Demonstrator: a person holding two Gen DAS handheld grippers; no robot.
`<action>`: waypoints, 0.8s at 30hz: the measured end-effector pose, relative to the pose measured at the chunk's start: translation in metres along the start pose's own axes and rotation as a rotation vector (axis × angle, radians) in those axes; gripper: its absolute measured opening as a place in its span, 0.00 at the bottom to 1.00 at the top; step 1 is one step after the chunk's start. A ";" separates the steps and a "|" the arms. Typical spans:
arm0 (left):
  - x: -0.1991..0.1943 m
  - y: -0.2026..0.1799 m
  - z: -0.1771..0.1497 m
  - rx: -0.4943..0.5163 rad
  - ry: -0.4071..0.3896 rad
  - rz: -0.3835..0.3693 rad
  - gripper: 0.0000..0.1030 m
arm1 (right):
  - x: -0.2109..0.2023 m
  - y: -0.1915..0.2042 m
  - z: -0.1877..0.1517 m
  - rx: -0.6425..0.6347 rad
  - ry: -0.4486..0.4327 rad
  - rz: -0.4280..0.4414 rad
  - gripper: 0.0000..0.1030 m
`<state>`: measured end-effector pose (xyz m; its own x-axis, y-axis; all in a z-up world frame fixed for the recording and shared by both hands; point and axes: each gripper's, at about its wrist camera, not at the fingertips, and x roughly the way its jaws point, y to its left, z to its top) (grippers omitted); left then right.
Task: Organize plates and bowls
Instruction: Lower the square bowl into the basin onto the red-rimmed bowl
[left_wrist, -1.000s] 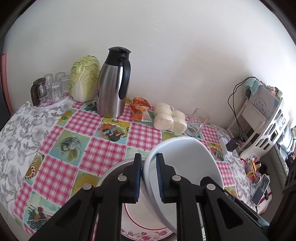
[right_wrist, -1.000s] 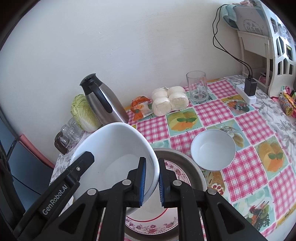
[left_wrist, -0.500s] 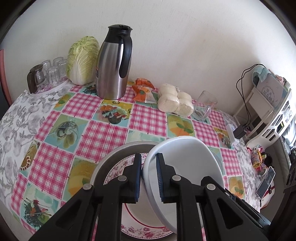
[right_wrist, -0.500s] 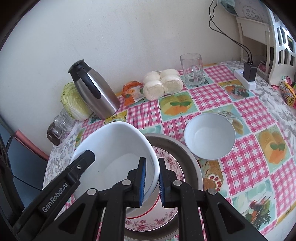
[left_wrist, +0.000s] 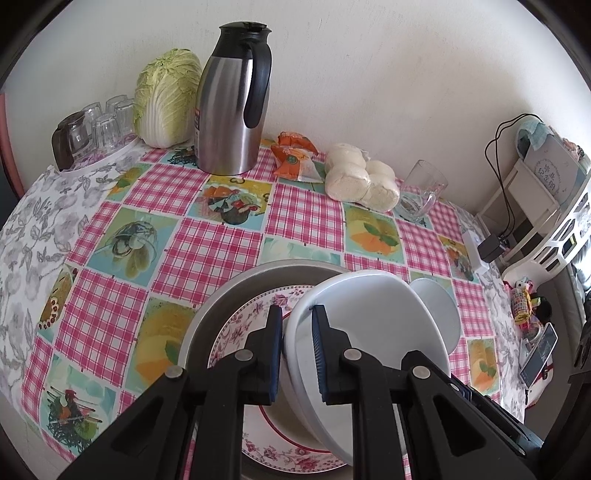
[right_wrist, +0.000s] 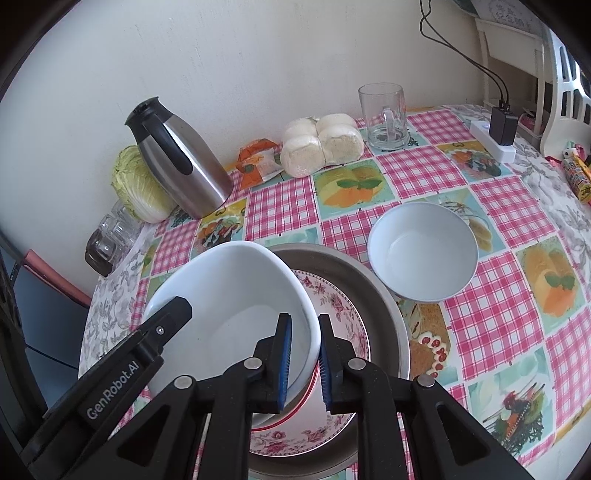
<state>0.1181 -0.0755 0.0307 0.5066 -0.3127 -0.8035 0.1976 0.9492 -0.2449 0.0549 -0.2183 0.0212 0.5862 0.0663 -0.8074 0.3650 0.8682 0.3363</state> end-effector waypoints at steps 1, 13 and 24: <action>0.001 0.000 0.000 0.001 0.003 0.003 0.16 | 0.001 0.000 0.000 -0.001 0.004 0.000 0.16; 0.017 0.009 -0.001 -0.023 0.057 0.013 0.16 | 0.011 0.003 -0.003 -0.016 0.033 -0.010 0.16; 0.019 0.010 -0.001 -0.027 0.063 0.016 0.17 | 0.010 0.005 -0.003 -0.032 0.040 -0.014 0.16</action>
<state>0.1288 -0.0720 0.0129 0.4559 -0.2958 -0.8395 0.1667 0.9549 -0.2459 0.0602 -0.2119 0.0132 0.5514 0.0729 -0.8311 0.3495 0.8844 0.3094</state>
